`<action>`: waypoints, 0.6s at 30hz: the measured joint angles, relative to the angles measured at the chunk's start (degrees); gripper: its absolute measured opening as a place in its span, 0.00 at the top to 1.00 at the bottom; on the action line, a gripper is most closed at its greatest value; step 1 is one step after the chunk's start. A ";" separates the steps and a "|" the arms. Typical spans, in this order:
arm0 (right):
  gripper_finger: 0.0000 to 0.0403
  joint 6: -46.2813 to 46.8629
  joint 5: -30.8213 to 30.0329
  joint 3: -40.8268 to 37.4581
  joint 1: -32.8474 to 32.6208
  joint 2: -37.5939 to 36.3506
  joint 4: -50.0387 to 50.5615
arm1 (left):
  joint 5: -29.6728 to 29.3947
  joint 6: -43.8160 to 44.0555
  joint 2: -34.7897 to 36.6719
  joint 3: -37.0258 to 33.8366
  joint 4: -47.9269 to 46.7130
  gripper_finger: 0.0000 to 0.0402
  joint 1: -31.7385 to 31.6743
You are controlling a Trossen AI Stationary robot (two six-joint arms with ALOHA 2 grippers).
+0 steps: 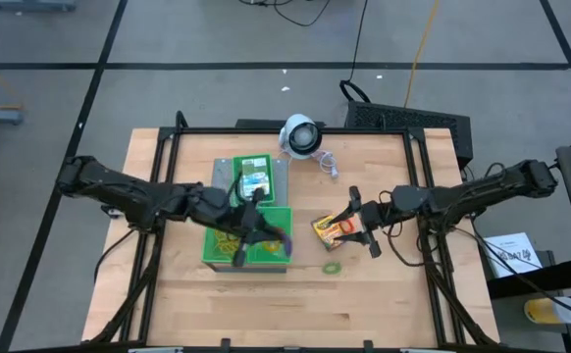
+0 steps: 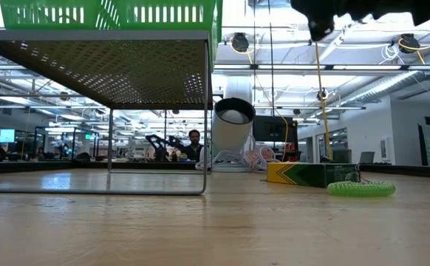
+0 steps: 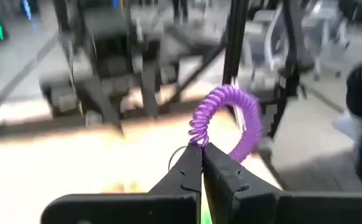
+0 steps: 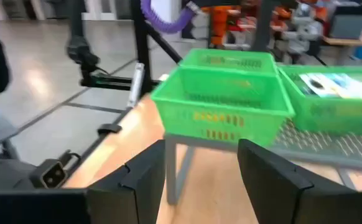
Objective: Pick & Place Office Desk Supplies
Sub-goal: Put the violet spring keychain into the bottom right basket on the shelf
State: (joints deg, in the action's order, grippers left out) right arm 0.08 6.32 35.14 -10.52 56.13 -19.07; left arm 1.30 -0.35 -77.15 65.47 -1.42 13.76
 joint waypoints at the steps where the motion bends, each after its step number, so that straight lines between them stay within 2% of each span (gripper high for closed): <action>1: 0.53 0.51 -1.44 -0.17 -0.09 -0.79 1.60 | -1.42 1.17 0.54 0.00 -2.93 0.99 0.78; 5: 0.56 1.73 -3.62 -2.93 -0.05 -2.99 1.70 | -9.19 6.82 0.44 -0.05 -12.53 0.99 3.40; 13: 0.59 1.44 -3.63 -6.58 0.06 -4.93 -5.21 | -16.97 15.48 -0.41 -0.13 -22.04 0.96 4.26; 18: 0.59 1.70 -3.57 -6.71 0.04 -5.15 -4.84 | -17.70 18.54 -0.30 -0.02 -24.74 0.96 3.67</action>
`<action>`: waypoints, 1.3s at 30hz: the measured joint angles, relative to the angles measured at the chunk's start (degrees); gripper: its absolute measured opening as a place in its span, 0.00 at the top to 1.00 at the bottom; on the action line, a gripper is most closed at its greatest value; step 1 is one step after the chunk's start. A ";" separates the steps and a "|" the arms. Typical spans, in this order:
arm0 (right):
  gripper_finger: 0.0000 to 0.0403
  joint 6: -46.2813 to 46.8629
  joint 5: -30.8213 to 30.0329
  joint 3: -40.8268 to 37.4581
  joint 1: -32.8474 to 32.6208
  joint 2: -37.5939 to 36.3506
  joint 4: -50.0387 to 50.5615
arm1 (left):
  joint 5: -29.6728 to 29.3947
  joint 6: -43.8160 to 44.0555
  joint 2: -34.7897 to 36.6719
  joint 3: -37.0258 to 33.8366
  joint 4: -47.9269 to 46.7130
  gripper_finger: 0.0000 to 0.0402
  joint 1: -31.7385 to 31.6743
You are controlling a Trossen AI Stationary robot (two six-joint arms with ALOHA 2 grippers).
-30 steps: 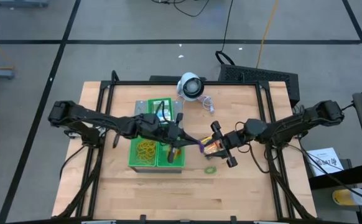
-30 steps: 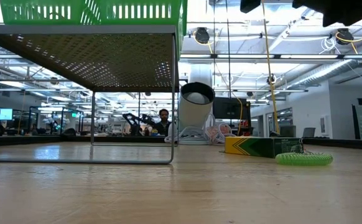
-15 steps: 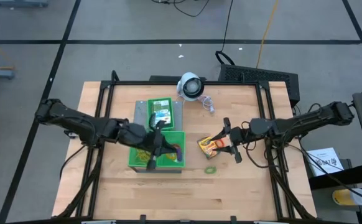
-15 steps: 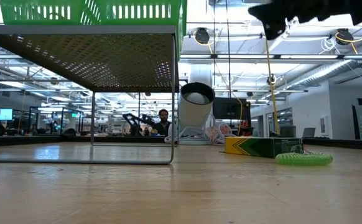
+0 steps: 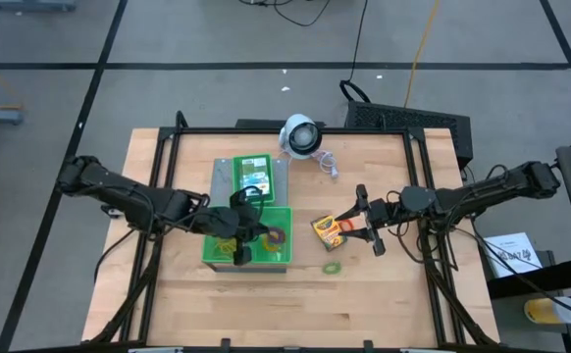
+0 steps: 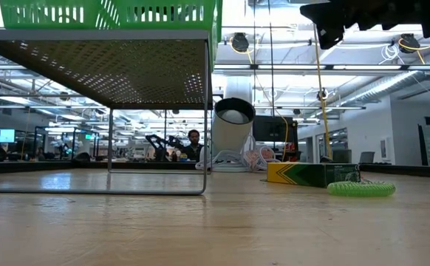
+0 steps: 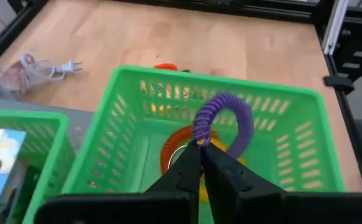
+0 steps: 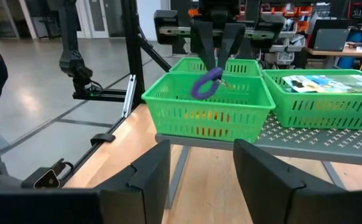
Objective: Pick & Place Office Desk Supplies
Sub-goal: Put the violet spring keychain into the bottom right basket on the shelf, then put the orange spring keychain into the bottom right basket on the shelf
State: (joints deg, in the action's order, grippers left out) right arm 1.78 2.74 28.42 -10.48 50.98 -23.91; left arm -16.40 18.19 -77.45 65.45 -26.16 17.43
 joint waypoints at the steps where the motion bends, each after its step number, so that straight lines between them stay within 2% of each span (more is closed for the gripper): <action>1: 0.59 0.04 0.01 0.00 0.01 0.00 0.10 | 0.24 0.58 -0.04 0.00 -0.04 0.96 -0.21; 5: 0.59 0.10 0.02 0.00 0.00 0.01 0.15 | 1.30 1.08 0.02 0.00 0.07 0.87 -0.63; 14: 0.59 0.13 0.04 0.00 0.00 0.02 1.20 | 1.43 -0.06 1.06 0.00 0.14 0.54 -0.74; 19: 0.60 0.15 0.04 0.00 0.00 0.02 5.96 | 1.35 -2.42 4.11 0.00 0.60 0.43 -0.92; 23: 0.61 2.26 -1.62 0.00 -0.05 0.02 13.51 | 1.29 -7.00 7.03 0.00 4.50 0.40 -0.51; 27: 0.61 7.25 -10.17 -2.09 -0.02 0.72 18.38 | 1.35 -13.67 9.28 -1.30 10.91 0.39 0.14; 31: 0.62 12.26 -18.76 -7.27 0.00 2.26 18.13 | 1.38 -16.91 10.86 -5.71 17.13 0.39 -0.73; 33: 0.62 14.27 -20.57 -9.85 0.00 3.25 18.28 | 1.40 -17.26 11.66 -7.98 20.52 0.39 -1.76; 39: 0.62 20.46 -20.67 -14.15 0.00 8.85 14.05 | 1.42 -17.62 15.05 -13.64 28.00 0.39 -4.07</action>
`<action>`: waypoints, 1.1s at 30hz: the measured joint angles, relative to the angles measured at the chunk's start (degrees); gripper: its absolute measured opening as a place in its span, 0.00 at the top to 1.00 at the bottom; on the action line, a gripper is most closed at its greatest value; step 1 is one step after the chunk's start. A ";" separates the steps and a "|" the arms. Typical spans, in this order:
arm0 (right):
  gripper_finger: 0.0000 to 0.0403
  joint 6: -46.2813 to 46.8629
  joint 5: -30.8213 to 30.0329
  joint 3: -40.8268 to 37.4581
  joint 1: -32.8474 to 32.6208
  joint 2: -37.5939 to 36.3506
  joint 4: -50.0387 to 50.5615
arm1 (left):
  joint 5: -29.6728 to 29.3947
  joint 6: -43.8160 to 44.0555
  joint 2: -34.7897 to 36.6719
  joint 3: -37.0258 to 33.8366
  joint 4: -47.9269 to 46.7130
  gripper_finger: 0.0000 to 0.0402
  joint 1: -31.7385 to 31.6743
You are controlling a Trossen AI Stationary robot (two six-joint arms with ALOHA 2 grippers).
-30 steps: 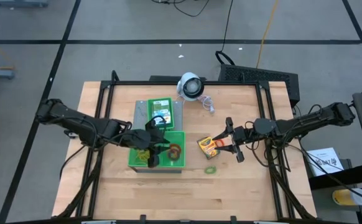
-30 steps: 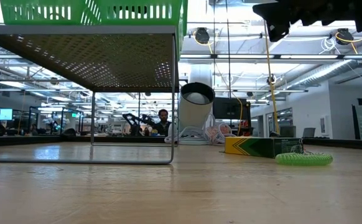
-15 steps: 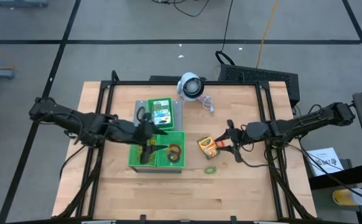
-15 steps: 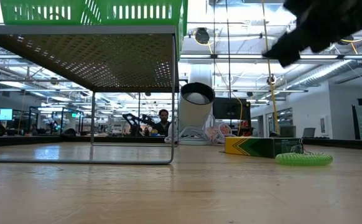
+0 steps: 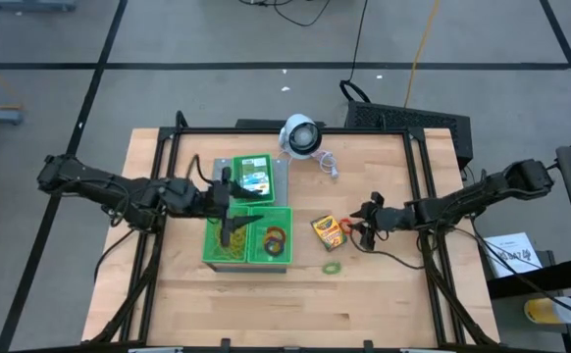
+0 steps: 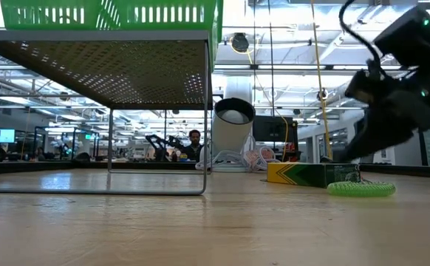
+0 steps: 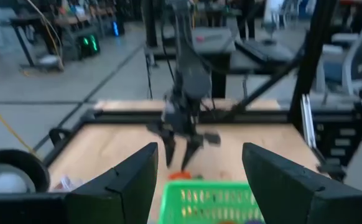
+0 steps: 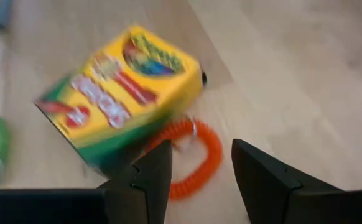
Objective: Pick & Place Office Desk Supplies
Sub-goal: Put the orange spring keychain into the bottom right basket on the shelf
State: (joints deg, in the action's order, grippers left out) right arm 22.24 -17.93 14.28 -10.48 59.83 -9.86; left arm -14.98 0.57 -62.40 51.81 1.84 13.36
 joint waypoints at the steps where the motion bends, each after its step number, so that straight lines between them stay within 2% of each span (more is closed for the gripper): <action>1: 0.62 0.70 0.00 -0.19 0.00 0.90 -0.03 | 0.00 -0.21 0.36 -0.40 1.11 0.39 -0.25; 20: 0.62 8.25 -2.44 -0.10 -0.04 16.78 -0.42 | 0.11 2.59 0.91 -1.26 2.51 0.39 -3.34; 24: 0.70 8.61 -2.37 -0.14 -0.04 17.07 -0.18 | 0.11 2.72 0.91 -1.26 2.27 0.39 -3.32; 30: 0.93 8.59 -1.91 -0.17 0.02 17.03 -0.13 | 0.09 3.09 0.91 -1.25 0.17 0.39 -3.32; 33: 0.96 8.15 -1.95 -0.19 0.02 17.03 -0.16 | 0.08 4.10 0.91 -1.24 -0.39 0.39 -3.32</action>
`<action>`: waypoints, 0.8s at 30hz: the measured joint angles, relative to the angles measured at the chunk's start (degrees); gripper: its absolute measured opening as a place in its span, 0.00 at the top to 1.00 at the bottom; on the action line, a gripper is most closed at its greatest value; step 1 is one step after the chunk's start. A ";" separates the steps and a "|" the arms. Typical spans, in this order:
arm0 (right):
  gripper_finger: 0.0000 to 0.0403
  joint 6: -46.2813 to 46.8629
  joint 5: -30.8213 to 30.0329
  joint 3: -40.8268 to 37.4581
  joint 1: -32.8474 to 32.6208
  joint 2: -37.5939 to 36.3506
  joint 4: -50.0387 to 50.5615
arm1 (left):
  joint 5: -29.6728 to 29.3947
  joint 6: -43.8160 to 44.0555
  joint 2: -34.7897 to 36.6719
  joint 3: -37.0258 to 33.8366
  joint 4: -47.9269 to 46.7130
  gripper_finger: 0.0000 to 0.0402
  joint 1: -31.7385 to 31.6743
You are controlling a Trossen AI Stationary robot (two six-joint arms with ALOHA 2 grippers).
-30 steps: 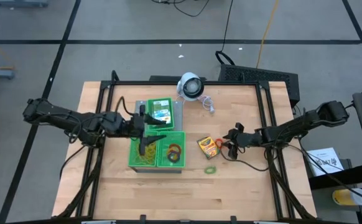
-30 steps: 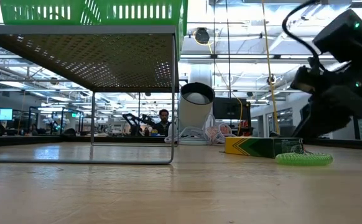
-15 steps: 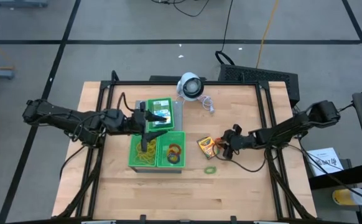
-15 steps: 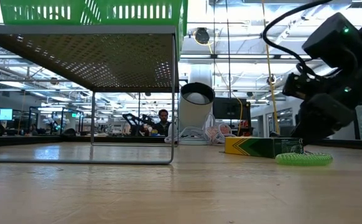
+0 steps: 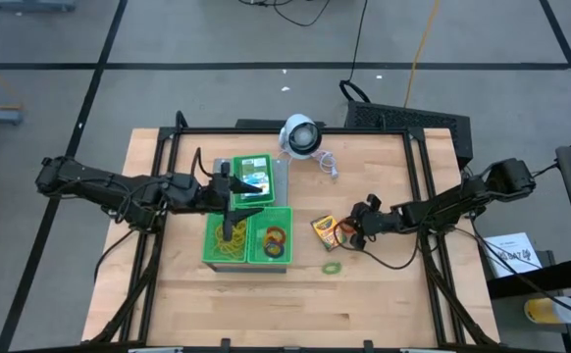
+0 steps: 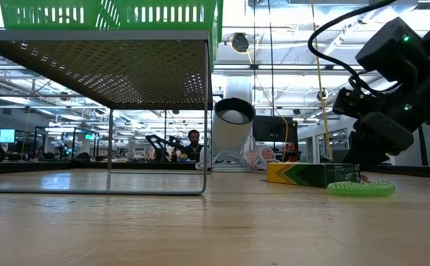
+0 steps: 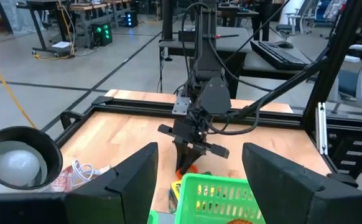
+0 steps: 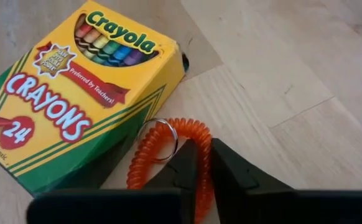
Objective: Pick & Place Office Desk Supplies
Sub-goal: Put the orange spring keychain into the bottom right basket on the shelf
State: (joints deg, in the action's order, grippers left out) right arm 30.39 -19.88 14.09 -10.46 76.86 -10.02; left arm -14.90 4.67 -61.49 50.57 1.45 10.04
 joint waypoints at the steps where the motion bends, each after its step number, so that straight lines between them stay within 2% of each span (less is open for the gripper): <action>1: 0.95 -0.02 -0.37 0.00 0.00 0.00 -0.18 | -0.02 0.08 0.00 0.00 -0.02 0.39 0.00; 7: 0.97 -5.44 -0.70 -0.26 0.04 -4.87 -3.79 | -0.02 0.61 0.00 0.00 -0.02 0.39 0.00; 16: 0.97 -15.89 -3.64 -0.24 0.40 -19.88 -7.02 | -0.05 1.86 0.00 0.00 0.09 0.39 0.00; 22: 0.97 -25.57 -3.53 -0.22 0.52 -25.15 -20.40 | -0.22 1.79 -1.52 0.01 3.74 0.39 0.00; 24: 0.97 -28.94 -1.36 -0.19 0.59 -25.28 -26.53 | -0.17 1.68 -3.11 0.00 5.92 0.39 0.00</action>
State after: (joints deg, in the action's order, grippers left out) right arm 1.45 -21.23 13.89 -9.87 51.58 -36.55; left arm -15.07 6.35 -64.60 50.57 7.38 10.04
